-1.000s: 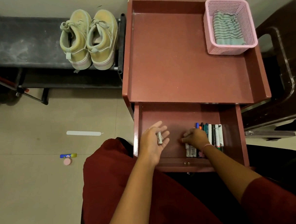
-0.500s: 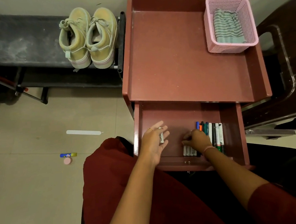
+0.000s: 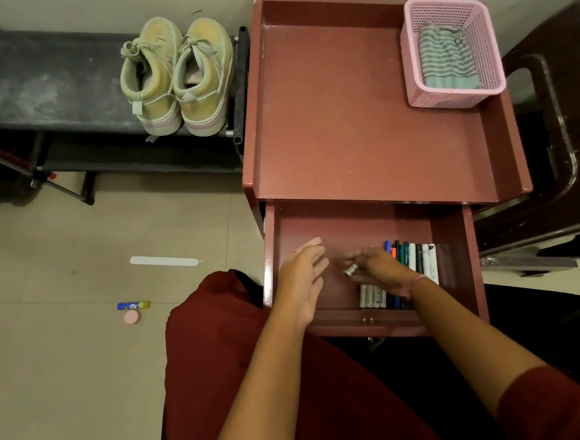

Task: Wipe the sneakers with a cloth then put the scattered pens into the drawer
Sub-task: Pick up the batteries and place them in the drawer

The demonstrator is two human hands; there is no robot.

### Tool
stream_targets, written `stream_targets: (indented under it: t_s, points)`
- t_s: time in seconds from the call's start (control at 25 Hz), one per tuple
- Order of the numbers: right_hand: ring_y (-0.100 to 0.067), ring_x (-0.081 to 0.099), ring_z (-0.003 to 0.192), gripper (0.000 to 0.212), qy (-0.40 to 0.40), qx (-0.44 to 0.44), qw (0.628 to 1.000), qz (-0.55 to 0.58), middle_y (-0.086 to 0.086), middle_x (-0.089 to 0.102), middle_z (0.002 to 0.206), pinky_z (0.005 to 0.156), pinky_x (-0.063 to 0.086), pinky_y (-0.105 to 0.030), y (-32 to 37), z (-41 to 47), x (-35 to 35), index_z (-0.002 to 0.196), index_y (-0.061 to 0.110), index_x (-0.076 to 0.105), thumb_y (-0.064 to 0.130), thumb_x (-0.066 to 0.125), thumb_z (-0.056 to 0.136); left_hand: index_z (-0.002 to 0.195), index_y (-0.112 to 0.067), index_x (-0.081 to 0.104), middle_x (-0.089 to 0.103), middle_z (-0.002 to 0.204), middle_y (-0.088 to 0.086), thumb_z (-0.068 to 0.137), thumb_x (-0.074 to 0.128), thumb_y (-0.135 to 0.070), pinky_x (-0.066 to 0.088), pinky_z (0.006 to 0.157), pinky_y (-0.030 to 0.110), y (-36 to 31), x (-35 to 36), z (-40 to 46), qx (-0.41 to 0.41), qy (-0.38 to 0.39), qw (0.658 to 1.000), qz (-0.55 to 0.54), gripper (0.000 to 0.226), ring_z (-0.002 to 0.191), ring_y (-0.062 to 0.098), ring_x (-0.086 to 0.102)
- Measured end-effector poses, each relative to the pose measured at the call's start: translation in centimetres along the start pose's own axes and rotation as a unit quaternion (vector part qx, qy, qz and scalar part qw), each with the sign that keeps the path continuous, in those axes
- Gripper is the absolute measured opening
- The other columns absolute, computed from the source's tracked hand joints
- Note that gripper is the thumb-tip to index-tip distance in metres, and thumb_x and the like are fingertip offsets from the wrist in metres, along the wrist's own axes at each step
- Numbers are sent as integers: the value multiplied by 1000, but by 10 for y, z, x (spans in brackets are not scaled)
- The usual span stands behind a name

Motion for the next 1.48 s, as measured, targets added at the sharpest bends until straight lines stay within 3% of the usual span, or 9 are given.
stream_targets:
  t_s: [0.12,0.32,0.52,0.68,0.84,1.16,1.32,1.48]
  points:
    - [-23,60,92,19,-73,-58,945,-315,-15,65,108,81,49,-30,3,14,-13,110,3,53,8,54,92,125,-17,59,58,132,4,98,45,-13,32,111,37,-2,-2,0,6,-4,1000,-14,30,121,20,55]
    - [-25,59,92,26,-68,-30,896,-438,-13,66,99,80,46,-31,-1,24,-9,76,17,50,28,73,80,125,-17,59,59,131,3,97,47,-14,34,110,36,-5,-1,0,7,-5,1000,-20,30,122,20,55]
    - [-24,63,92,22,-56,-29,877,-476,-10,68,101,83,50,-32,-15,31,-9,86,11,67,25,78,74,125,-17,59,60,129,3,97,47,-14,36,109,36,-6,-2,0,6,-7,1000,-29,30,121,20,56]
    - [-22,62,91,25,-62,-68,862,-499,-5,65,104,81,51,-33,-22,24,-3,91,14,67,27,79,73,124,-17,59,61,129,2,97,47,-13,35,110,37,-6,-3,0,5,-5,999,-32,30,121,20,55]
    - [-20,62,92,22,-65,-79,868,-487,-3,65,104,77,44,-24,-26,17,-4,93,14,69,24,78,75,123,-17,60,61,128,2,97,47,-14,36,110,36,-7,-3,0,10,-1,999,-33,29,121,20,56]
    - [-21,60,104,35,-60,-95,864,-491,-5,61,119,92,47,-28,-20,5,-7,114,12,65,17,72,81,127,-16,58,61,127,2,97,48,-13,37,108,36,-6,-1,-2,12,5,999,-39,32,120,20,56]
    - [-8,62,83,22,-81,-149,878,-448,1,68,95,85,50,-21,10,-24,-6,103,13,70,14,72,81,129,-15,57,60,128,4,97,47,-12,39,104,33,-12,-1,-11,15,8,999,-48,34,120,20,56]
    - [8,61,71,16,-81,-234,877,-411,9,69,82,67,41,1,68,-64,29,98,16,73,10,68,83,126,-16,58,62,127,4,98,45,-12,43,97,30,-30,-16,-25,48,1,996,-74,32,112,17,59]
Point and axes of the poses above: each hand's wrist, its own z-axis towards the middle knuckle, its own x-axis out of the palm, y = z × x, the point moved 9 cm from there along z, towards the middle knuckle
